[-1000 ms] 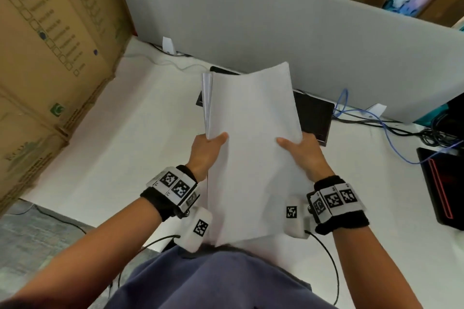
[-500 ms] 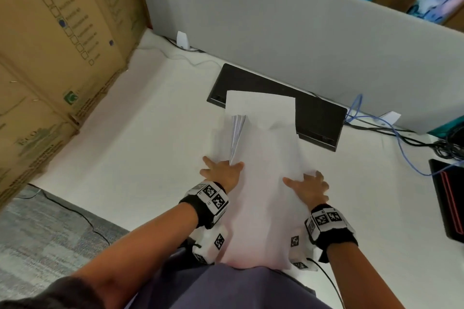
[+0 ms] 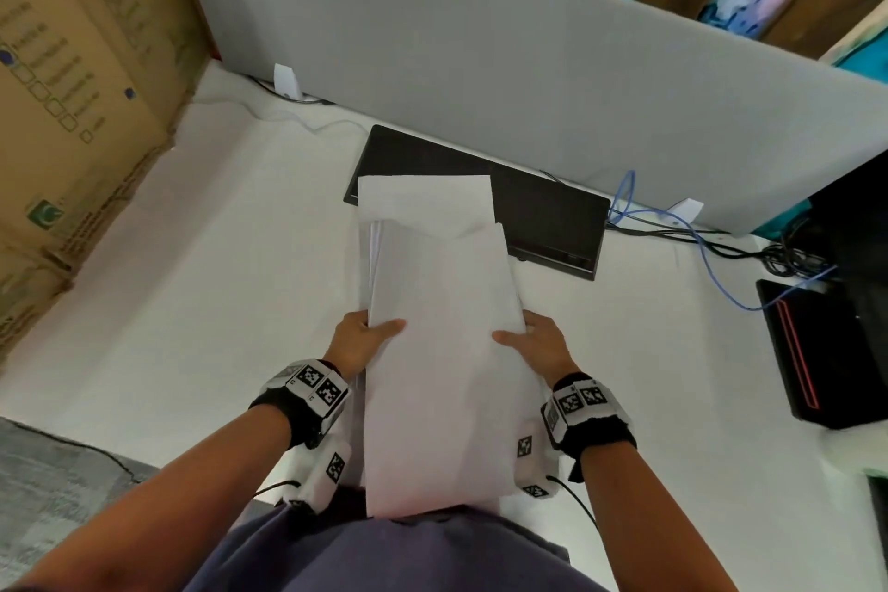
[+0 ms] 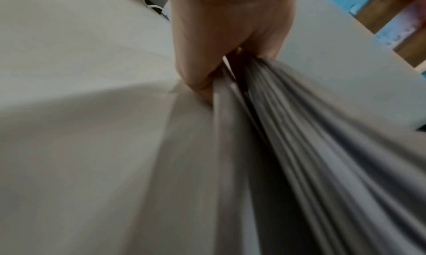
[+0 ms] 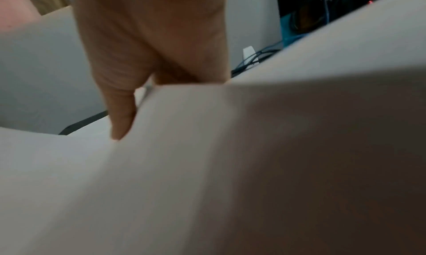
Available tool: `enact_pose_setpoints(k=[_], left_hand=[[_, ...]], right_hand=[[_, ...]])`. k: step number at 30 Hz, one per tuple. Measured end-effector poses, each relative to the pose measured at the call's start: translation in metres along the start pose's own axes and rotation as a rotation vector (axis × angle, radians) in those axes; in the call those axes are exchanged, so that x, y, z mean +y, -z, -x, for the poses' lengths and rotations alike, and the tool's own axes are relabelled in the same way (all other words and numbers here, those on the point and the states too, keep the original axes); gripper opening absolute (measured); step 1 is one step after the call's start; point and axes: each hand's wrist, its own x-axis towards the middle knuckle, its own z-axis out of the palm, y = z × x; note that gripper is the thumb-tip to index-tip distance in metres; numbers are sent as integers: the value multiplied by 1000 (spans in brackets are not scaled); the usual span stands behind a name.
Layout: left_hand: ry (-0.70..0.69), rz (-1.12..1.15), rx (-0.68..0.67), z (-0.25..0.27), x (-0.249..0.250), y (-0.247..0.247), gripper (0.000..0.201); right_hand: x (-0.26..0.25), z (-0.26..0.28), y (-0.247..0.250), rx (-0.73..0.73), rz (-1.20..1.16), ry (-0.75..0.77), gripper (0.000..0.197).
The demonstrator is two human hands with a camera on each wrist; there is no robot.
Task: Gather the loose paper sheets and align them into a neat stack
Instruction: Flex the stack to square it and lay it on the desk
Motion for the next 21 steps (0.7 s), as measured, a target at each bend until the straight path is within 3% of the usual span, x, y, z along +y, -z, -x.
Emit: enact_pose_setpoints(k=[3,5,9,12,14,16,18,21], left_hand=[[-25,62,-86,-3,-2,2,9],[-55,62,-123,-5,0,1,16],[-178,-42,-169,-7,20,-7,25],[-348,-152,-176,-6,47,-12,31],[-466,-171,-195,-6,63,-9,32],[-511,-147,-209,-8,73,-4,33],[-471,-67,-204,-12,74,3,34],[-389,12,-147,-20,65,11,34]], right_hand=[[1,-1,0,-107,-91,-43,40],[4,-1,0,-115,-100,-58,44],[11,1,-4,77,-142,-59,51],[18,-2,0,163,-314,-82,88],[17,-4,7,81,-424,-81,105],[11,-4,16,-61,-447,-75,103],[3,-5,21,-159,-417,-92,97],[-9,-5,21,-183,-346,-103,83]])
